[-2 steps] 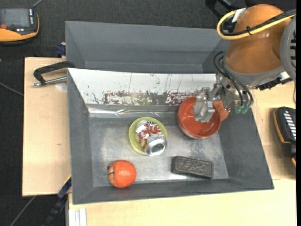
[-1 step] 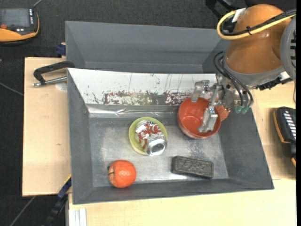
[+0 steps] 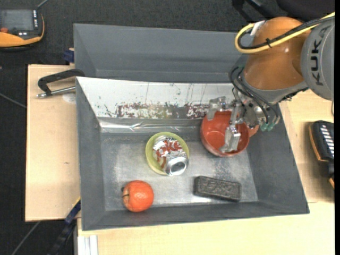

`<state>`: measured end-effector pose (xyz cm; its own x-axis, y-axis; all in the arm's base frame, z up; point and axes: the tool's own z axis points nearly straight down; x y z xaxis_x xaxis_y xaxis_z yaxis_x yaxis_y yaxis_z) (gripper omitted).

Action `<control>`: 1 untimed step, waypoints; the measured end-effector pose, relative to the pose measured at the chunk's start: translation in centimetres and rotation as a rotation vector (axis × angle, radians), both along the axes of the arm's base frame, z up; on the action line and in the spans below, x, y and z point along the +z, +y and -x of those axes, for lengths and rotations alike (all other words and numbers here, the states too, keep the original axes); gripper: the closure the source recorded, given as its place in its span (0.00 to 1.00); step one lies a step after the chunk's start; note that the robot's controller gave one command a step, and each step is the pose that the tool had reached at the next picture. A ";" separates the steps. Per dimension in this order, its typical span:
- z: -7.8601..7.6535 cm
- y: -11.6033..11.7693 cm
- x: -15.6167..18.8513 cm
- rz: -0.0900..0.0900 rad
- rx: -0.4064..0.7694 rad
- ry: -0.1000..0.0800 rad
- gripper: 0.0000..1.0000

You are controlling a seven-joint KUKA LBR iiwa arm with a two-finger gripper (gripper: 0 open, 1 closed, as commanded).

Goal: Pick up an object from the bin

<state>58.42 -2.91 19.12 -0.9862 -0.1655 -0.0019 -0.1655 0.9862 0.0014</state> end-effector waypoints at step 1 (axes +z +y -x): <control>-1.7 1.3 -4.2 -0.001 0.109 0.000 0.00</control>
Offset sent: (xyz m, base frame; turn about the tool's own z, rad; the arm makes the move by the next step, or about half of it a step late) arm 0.0163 0.0117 -0.0414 -0.1094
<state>60.12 -1.61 14.92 -0.9623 -0.2719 -0.0018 -0.2719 0.9623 0.0029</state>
